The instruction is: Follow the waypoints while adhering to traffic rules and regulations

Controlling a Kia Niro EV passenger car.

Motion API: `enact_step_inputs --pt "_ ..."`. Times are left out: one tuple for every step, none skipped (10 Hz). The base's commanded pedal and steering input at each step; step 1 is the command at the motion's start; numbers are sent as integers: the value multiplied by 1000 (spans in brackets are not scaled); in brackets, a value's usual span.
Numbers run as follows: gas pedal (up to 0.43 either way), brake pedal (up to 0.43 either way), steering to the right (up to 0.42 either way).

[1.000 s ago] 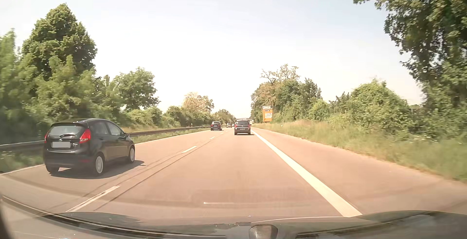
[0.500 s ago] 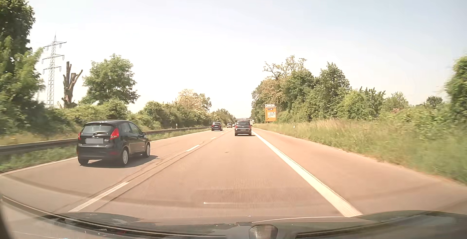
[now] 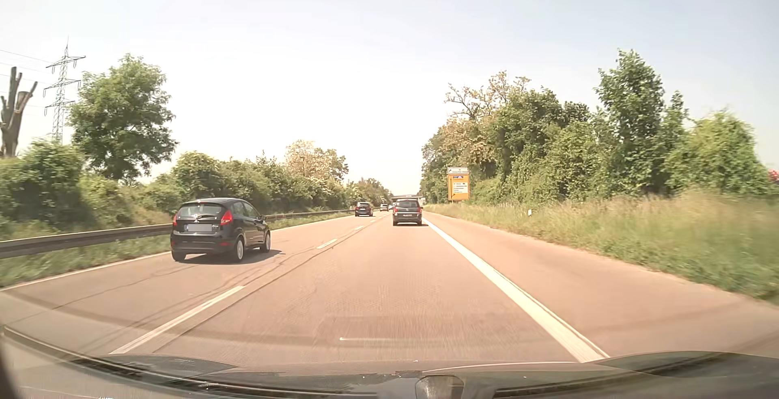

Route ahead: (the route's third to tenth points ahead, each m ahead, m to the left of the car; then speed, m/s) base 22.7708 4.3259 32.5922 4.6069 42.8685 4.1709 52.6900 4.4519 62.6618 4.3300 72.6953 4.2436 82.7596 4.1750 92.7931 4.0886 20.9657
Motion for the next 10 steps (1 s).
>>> enact_step_inputs --pt "47 0 -2" --pt "39 0 -2" --pt "39 0 -1" --pt "39 0 -1" --pt "39 0 -1" --pt "39 0 -1" --pt "39 0 -1" --pt "39 0 -1" --pt "39 0 -2" --pt "39 0 -1"
